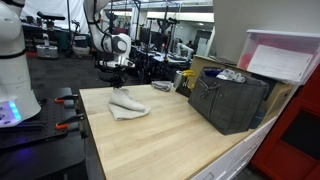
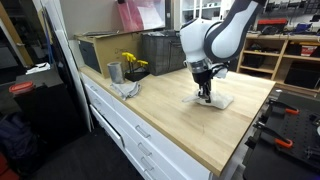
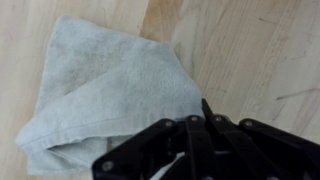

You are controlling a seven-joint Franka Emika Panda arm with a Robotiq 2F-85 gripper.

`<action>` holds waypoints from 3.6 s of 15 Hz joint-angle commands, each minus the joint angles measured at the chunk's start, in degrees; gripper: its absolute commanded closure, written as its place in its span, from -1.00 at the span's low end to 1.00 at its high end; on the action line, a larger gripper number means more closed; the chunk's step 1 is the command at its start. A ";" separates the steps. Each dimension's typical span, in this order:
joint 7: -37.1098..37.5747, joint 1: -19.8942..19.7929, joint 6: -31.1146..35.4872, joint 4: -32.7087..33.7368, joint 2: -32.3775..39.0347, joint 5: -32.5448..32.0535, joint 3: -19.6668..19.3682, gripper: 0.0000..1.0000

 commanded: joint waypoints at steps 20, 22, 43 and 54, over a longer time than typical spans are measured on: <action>16.64 -6.91 8.39 4.15 4.01 -0.64 -9.74 -1.00; 18.27 -7.34 7.87 6.70 6.74 3.55 -10.45 -1.00; 24.85 -3.78 7.31 5.47 4.04 15.25 -9.93 0.98; 15.28 0.54 7.08 -0.68 -3.36 16.09 2.94 0.98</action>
